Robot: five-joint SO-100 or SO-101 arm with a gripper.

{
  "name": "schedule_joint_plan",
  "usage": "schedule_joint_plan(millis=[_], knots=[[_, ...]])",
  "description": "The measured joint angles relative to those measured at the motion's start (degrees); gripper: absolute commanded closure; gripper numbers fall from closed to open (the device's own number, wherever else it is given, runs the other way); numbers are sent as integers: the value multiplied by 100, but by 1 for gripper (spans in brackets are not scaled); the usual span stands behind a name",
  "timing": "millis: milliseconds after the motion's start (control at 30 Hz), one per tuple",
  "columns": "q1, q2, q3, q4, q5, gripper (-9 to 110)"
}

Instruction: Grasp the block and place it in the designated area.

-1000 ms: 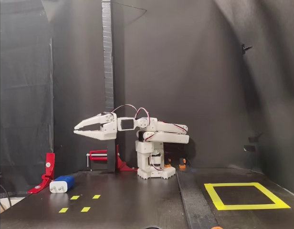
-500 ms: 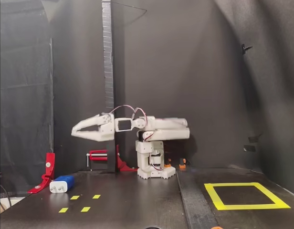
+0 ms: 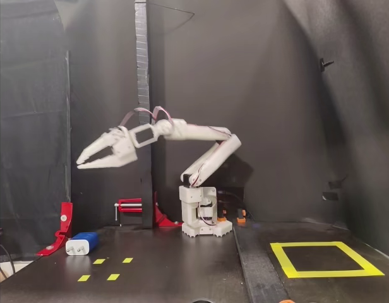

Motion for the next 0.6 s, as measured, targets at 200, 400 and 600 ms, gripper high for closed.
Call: schedule_joint_plan(millis=[200, 400, 600], knots=[[-88, -1556, -1854, 1494, -308, 101], [-62, -2584, -2804, 2646, -624, 101], [35, -3472, -4034, 3753, -976, 101]])
